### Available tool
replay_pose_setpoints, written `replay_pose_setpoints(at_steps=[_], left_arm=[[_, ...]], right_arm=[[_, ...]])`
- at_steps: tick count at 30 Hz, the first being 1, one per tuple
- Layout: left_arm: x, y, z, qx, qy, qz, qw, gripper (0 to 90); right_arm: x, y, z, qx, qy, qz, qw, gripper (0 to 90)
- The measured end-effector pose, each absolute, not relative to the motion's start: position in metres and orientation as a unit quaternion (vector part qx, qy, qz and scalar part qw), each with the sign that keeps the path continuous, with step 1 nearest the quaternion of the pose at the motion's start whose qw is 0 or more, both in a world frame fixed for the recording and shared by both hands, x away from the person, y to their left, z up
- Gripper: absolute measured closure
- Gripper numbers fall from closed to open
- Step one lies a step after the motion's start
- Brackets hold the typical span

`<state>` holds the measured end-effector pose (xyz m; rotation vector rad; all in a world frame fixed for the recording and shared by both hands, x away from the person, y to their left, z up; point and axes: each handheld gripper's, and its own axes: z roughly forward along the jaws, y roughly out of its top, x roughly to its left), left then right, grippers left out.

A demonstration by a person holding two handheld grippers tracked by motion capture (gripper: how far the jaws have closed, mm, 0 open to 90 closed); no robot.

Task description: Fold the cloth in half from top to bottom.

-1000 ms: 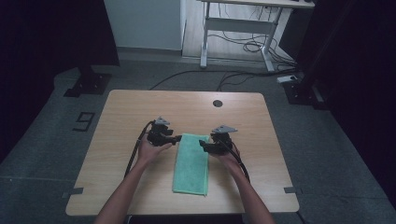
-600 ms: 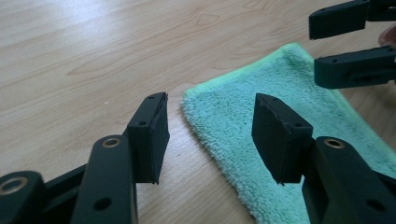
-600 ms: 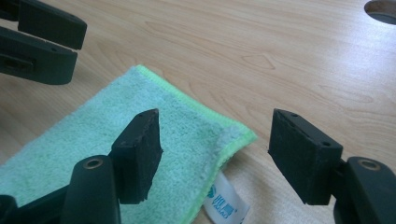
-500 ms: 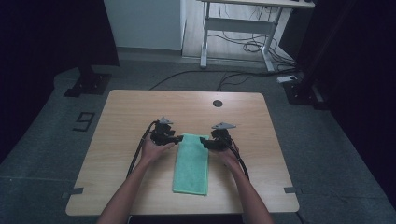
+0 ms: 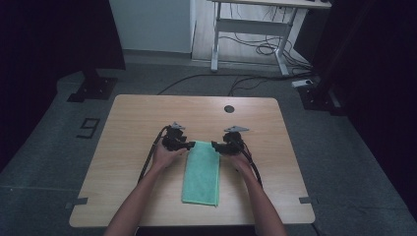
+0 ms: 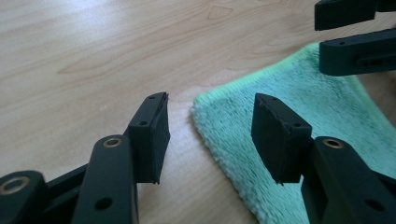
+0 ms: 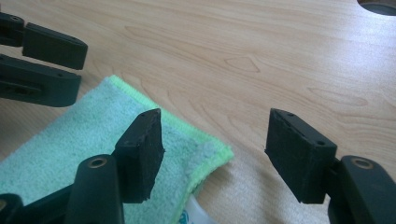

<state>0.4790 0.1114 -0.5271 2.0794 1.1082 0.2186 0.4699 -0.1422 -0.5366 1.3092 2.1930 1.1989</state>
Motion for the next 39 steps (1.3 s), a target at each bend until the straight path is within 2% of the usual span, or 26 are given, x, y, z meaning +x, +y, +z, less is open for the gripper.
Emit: replay_pose_setpoints(at_steps=[9,21,27,31,34,39], left_arm=[[0.487,0.11,-0.538,0.814,0.445,0.085,0.365,48.3],[0.486,0.104,-0.541,0.815,0.436,0.088,0.372,54.0],[0.484,0.101,-0.541,0.817,0.428,0.077,0.378,66.5],[0.484,0.103,-0.543,0.814,0.43,0.069,0.385,75.2],[0.484,0.104,-0.544,0.811,0.432,0.066,0.39,77.9],[0.482,0.103,-0.545,0.815,0.424,0.068,0.389,82.1]], right_arm=[[0.477,-0.143,-0.547,0.463,0.771,0.411,0.153,38.8],[0.476,-0.136,-0.551,0.449,0.787,0.389,0.169,42.1],[0.474,-0.131,-0.55,0.434,0.797,0.382,0.176,50.8],[0.474,-0.13,-0.55,0.421,0.802,0.387,0.169,60.6],[0.474,-0.13,-0.55,0.418,0.804,0.39,0.165,64.6],[0.477,-0.133,-0.552,0.421,0.796,0.41,0.145,77.1]])
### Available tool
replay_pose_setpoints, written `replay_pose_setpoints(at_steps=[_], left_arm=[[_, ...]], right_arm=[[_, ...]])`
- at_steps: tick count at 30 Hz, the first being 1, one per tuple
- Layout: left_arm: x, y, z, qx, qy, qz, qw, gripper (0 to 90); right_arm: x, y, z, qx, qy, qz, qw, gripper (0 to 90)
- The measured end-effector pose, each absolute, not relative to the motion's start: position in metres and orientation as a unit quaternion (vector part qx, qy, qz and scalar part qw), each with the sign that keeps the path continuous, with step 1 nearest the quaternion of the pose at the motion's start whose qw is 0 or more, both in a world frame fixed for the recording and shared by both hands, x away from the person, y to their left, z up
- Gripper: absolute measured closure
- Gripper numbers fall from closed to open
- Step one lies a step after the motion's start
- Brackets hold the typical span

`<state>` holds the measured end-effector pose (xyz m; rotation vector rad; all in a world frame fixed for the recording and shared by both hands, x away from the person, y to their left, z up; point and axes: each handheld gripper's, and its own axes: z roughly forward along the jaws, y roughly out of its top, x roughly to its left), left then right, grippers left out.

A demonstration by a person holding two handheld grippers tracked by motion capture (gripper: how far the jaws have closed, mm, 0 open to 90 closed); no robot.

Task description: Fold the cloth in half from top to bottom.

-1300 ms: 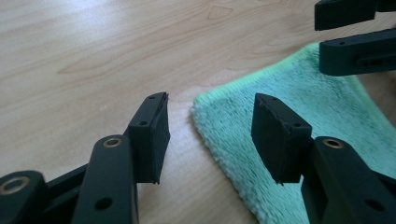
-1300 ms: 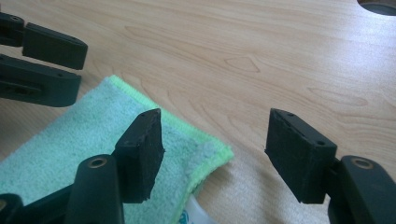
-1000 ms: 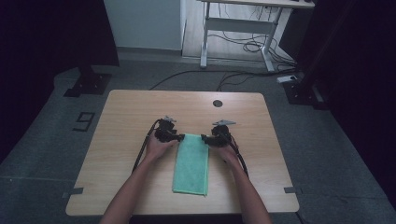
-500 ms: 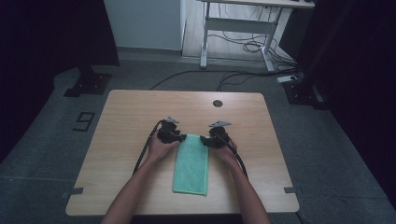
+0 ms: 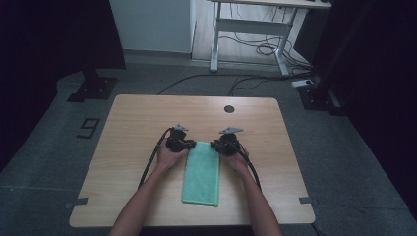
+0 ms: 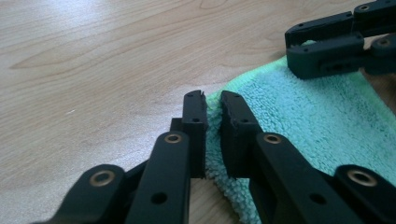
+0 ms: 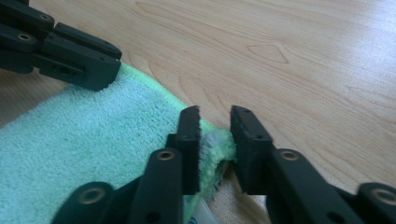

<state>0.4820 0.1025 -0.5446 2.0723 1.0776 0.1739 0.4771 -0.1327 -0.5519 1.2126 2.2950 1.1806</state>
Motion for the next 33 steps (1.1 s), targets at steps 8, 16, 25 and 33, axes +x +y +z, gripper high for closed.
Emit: replay_pose_setpoints(at_steps=[8,16,25,33], left_arm=[[0.479,0.103,-0.541,0.823,0.41,0.066,0.387,85.6],[0.473,0.099,-0.522,0.82,0.398,0.086,0.401,86.0],[0.471,0.093,-0.506,0.815,0.385,0.099,0.421,86.1],[0.472,0.094,-0.498,0.813,0.382,0.1,0.428,86.2]], right_arm=[[0.475,-0.135,-0.549,0.407,0.806,0.41,0.131,84.1],[0.469,-0.14,-0.53,0.379,0.808,0.424,0.156,84.3],[0.467,-0.149,-0.515,0.378,0.8,0.431,0.174,84.5],[0.467,-0.15,-0.507,0.372,0.795,0.442,0.186,84.5]])
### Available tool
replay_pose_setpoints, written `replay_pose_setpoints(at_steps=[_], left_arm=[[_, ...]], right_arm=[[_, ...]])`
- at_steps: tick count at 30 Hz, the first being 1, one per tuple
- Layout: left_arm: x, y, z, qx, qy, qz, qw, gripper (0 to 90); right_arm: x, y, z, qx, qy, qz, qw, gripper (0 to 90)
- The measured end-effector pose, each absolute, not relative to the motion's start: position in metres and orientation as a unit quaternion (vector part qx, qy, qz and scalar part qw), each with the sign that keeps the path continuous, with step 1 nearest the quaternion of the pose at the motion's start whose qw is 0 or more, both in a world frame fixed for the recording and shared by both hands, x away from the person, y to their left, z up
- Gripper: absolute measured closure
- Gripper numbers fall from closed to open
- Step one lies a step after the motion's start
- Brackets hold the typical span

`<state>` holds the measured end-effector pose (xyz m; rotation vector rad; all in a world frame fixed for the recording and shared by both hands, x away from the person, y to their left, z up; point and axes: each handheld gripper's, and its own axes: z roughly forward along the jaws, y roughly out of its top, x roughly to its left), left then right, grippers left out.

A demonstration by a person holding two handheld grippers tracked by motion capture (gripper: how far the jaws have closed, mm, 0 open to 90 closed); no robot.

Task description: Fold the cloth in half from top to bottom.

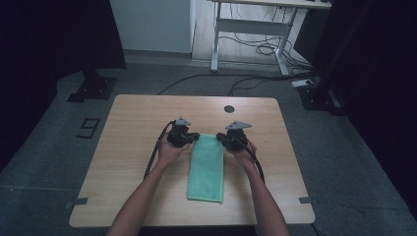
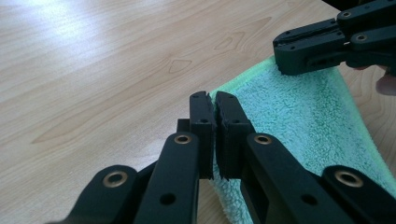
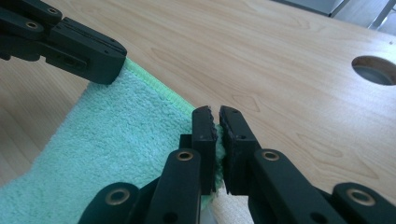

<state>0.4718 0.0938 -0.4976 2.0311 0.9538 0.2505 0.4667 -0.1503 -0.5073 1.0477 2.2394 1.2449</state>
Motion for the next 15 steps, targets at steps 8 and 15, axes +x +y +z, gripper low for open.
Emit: replay_pose_setpoints(at_steps=[8,15], left_arm=[[0.47,0.095,-0.485,0.809,0.379,0.11,0.436,86.3],[0.47,0.101,-0.471,0.799,0.378,0.118,0.453,86.4]], right_arm=[[0.466,-0.15,-0.5,0.361,0.794,0.447,0.199,84.5],[0.471,-0.149,-0.485,0.348,0.785,0.468,0.209,84.6]])
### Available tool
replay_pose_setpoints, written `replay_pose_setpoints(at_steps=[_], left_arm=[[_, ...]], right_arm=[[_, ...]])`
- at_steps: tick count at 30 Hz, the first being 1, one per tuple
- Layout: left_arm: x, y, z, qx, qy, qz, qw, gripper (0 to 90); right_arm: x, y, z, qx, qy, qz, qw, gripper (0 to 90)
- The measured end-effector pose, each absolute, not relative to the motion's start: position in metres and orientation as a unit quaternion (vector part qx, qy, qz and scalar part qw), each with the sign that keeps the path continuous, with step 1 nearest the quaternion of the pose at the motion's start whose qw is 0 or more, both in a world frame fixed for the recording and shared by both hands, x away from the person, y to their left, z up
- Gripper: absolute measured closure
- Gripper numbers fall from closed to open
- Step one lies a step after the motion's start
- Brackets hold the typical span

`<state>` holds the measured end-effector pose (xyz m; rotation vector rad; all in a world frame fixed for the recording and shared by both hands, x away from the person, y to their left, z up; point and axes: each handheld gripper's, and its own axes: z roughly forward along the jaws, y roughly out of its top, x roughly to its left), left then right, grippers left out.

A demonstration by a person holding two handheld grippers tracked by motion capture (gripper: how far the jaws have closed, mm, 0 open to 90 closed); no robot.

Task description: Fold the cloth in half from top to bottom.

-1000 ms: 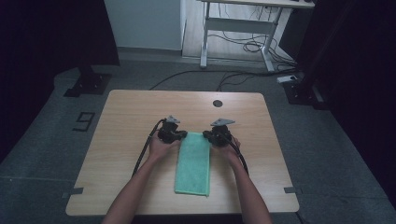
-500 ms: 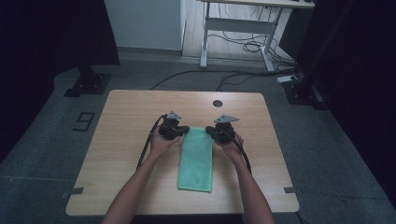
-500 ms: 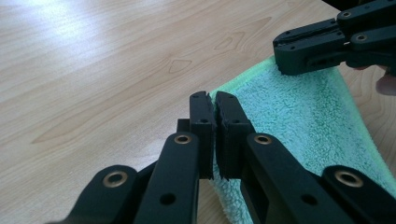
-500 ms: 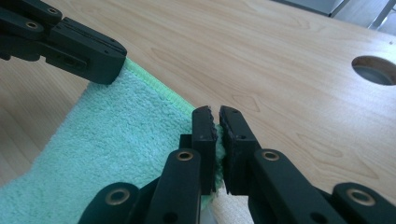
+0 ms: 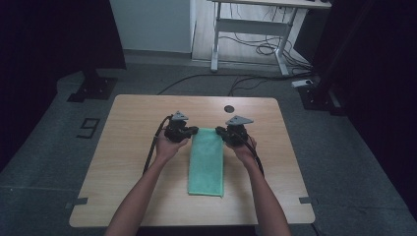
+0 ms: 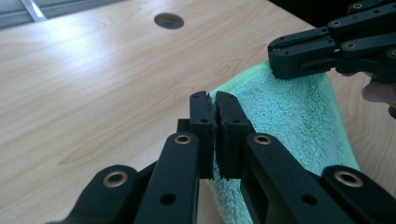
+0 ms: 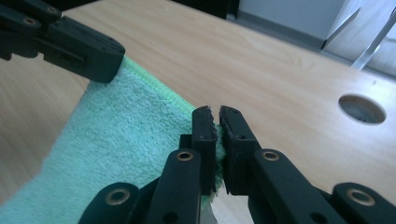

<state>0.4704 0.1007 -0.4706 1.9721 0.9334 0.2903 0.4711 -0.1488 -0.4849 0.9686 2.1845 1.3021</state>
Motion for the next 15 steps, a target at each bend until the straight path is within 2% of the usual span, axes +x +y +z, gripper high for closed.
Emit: replay_pose_setpoints(at_steps=[8,15], left_arm=[[0.471,0.098,-0.475,0.804,0.376,0.117,0.446,86.4],[0.479,0.098,-0.453,0.798,0.368,0.14,0.455,86.4]], right_arm=[[0.474,-0.151,-0.493,0.358,0.786,0.466,0.192,84.7],[0.48,-0.152,-0.476,0.351,0.775,0.483,0.207,84.7]])
